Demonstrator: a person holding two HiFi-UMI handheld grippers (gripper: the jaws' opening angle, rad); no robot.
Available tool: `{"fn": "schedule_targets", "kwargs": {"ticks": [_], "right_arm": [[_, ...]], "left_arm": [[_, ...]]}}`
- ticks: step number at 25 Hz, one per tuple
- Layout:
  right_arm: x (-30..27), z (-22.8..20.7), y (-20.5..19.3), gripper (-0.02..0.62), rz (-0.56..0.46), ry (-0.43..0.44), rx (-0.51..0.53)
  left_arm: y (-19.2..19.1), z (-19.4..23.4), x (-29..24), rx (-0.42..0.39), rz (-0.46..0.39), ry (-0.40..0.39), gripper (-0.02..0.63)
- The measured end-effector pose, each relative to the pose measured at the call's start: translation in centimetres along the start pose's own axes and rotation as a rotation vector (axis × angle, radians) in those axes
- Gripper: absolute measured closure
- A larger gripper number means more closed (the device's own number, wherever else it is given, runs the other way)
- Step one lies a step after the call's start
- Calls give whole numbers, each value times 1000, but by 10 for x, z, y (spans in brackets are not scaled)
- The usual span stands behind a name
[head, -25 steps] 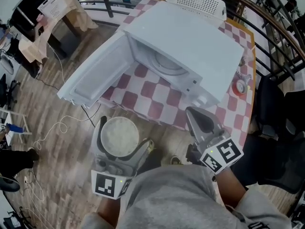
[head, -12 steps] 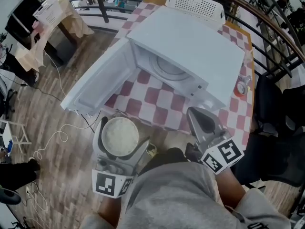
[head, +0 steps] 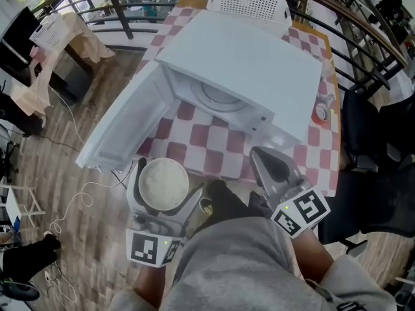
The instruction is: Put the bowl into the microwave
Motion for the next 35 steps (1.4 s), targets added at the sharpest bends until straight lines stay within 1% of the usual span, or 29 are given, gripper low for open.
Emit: {"fn": "schedule_targets", "kwargs": {"ticks": [6,12,16,24,26,29,32,35], "right_arm": [[-11,-13,0,601,-3,-16,-13],[-28,-18,0,601,-2,-10,-24],[-37,-21,-1,601,4,-9,-29],[-53,-29,0,601,0,-22,-69],[-58,-32,0,601,-2,-30,-79],[-66,-36,1,602,-2,-56,-89],[-75,-36,3,601,0,-77,-73],[-84,-36,3,601,4,-106,-62]], "left_arm": [[-5,5,-23,-1,3,-18,64],[-11,15,-46,5,27,-19,63],[-18,20,-65,13,41,-34,63],[-44,29,-108,28,108,-78,63],[-52,31,-120,32,131,-95,63],[-62,34,-137,24,139,-116,63],[-73,39,-154,14,155,-130,63],[-89,43,-170,11,193,-143,63]]}}
Point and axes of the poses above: the fingertips, and each gripper's own axes: x backward along the fingers, z to its left, y out of its top, the point moved 8 cm from there along x, backward along the fingers, and after that the axes turned 1 degree about -y, right-handed, at the moved point
